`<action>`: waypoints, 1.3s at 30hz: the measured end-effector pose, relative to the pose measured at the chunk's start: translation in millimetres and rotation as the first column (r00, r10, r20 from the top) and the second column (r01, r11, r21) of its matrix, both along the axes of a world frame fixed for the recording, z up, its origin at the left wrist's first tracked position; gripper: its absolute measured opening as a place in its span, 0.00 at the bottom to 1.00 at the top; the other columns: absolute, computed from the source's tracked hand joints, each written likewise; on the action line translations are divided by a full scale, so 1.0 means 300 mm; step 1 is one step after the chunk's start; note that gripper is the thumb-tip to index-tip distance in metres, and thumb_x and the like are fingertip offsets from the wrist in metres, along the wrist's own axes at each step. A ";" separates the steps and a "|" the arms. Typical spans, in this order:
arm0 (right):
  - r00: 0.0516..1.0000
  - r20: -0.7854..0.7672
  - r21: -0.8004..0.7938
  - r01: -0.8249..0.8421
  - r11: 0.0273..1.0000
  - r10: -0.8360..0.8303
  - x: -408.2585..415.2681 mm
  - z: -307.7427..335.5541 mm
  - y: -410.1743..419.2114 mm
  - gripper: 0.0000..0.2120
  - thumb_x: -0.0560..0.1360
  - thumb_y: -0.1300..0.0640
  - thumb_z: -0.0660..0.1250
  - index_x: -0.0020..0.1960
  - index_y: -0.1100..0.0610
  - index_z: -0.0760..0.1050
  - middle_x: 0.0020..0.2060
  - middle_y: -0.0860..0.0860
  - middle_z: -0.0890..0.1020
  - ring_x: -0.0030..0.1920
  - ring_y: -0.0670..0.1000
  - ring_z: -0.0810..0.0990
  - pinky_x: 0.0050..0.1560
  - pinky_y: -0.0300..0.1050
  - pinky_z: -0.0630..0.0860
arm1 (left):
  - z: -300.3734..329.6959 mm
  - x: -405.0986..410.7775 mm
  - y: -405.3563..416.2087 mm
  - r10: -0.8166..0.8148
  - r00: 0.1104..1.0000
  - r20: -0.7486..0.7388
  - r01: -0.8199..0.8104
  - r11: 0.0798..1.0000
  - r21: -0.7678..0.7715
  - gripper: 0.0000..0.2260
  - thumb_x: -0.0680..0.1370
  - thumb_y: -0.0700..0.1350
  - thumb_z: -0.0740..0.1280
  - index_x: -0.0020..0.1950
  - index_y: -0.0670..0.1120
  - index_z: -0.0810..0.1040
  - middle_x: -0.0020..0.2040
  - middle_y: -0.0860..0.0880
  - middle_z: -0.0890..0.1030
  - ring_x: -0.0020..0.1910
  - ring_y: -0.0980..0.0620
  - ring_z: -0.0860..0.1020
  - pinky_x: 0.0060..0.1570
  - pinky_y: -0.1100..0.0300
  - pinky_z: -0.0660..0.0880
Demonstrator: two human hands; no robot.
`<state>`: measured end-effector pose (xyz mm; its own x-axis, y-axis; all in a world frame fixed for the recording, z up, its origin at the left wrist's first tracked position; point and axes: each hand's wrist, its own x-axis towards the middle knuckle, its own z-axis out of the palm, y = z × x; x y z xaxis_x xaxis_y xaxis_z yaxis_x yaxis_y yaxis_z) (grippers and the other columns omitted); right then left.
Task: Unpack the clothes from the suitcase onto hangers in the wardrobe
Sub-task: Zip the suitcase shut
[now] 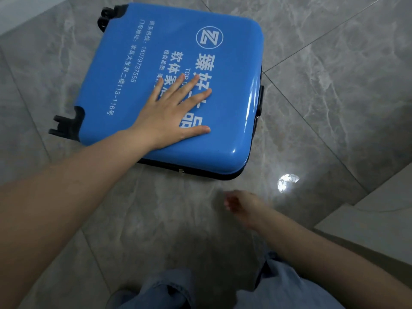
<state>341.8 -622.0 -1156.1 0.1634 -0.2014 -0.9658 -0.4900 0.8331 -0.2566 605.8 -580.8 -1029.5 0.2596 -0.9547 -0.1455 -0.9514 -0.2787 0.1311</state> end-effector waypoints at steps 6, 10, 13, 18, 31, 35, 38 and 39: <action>0.894 0.408 0.359 0.030 0.933 -0.186 0.219 0.086 0.094 0.13 0.81 0.67 0.60 0.64 0.57 0.73 0.56 0.52 0.81 0.55 0.53 0.83 0.49 0.46 0.79 | -0.001 -0.024 -0.032 0.023 1.000 0.001 -0.023 1.000 -0.010 0.37 0.73 0.76 0.47 0.79 0.64 0.46 0.81 0.56 0.44 0.80 0.52 0.42 0.76 0.40 0.41; 0.894 0.358 0.469 0.078 0.880 -0.270 0.326 0.117 0.121 0.04 0.81 0.64 0.62 0.54 0.59 0.74 0.49 0.54 0.81 0.67 0.54 0.77 0.55 0.47 0.76 | -0.002 -0.030 -0.029 0.027 1.000 0.001 -0.027 0.999 -0.018 0.36 0.74 0.75 0.47 0.79 0.63 0.46 0.81 0.55 0.45 0.80 0.51 0.42 0.76 0.40 0.41; 0.877 0.340 0.500 0.139 0.855 -0.341 0.332 0.114 0.131 0.03 0.80 0.65 0.63 0.51 0.61 0.75 0.49 0.55 0.82 0.66 0.53 0.77 0.57 0.47 0.76 | -0.006 -0.031 -0.028 0.026 1.000 0.012 -0.025 0.999 -0.027 0.36 0.74 0.75 0.47 0.79 0.63 0.46 0.81 0.55 0.44 0.80 0.51 0.42 0.76 0.40 0.41; 0.838 0.380 0.541 0.142 0.829 -0.391 0.301 0.107 0.123 0.04 0.79 0.63 0.65 0.52 0.63 0.77 0.46 0.57 0.85 0.51 0.53 0.84 0.48 0.48 0.80 | -0.008 -0.031 -0.028 0.023 1.000 0.018 -0.023 0.999 -0.030 0.36 0.74 0.75 0.47 0.79 0.62 0.47 0.81 0.55 0.45 0.80 0.51 0.43 0.76 0.39 0.41; 0.856 0.474 0.385 0.010 0.923 -0.207 0.268 0.115 0.105 0.14 0.81 0.56 0.63 0.44 0.62 0.83 0.31 0.51 0.70 0.29 0.44 0.68 0.24 0.34 0.65 | 0.043 -0.217 -0.147 0.328 0.936 -0.128 -0.339 0.938 -0.069 0.47 0.60 0.82 0.54 0.70 0.54 0.65 0.79 0.48 0.56 0.80 0.42 0.48 0.72 0.30 0.43; 0.870 0.476 0.133 0.075 0.988 -0.130 0.251 0.116 0.140 0.18 0.81 0.62 0.63 0.32 0.58 0.77 0.26 0.50 0.75 0.26 0.44 0.68 0.22 0.34 0.63 | 0.010 -0.342 -0.219 0.332 0.943 0.037 -0.333 0.942 0.037 0.59 0.56 0.82 0.58 0.80 0.52 0.49 0.80 0.41 0.41 0.79 0.39 0.39 0.64 0.21 0.41; 0.885 0.439 -0.284 -0.027 0.958 0.155 0.220 0.108 0.141 0.22 0.81 0.61 0.64 0.28 0.53 0.79 0.22 0.46 0.78 0.23 0.43 0.70 0.22 0.34 0.66 | -0.003 -0.344 -0.232 0.331 0.943 0.044 -0.333 0.943 0.026 0.59 0.57 0.79 0.61 0.80 0.53 0.43 0.80 0.41 0.38 0.78 0.38 0.37 0.62 0.20 0.40; 0.877 0.382 -0.446 -0.100 0.890 0.290 0.208 0.104 0.133 0.20 0.80 0.60 0.65 0.30 0.53 0.80 0.23 0.46 0.79 0.22 0.42 0.72 0.24 0.34 0.68 | -0.003 -0.340 -0.235 0.325 0.945 0.044 -0.327 0.944 0.039 0.60 0.57 0.79 0.61 0.80 0.54 0.41 0.80 0.41 0.37 0.78 0.37 0.36 0.62 0.20 0.39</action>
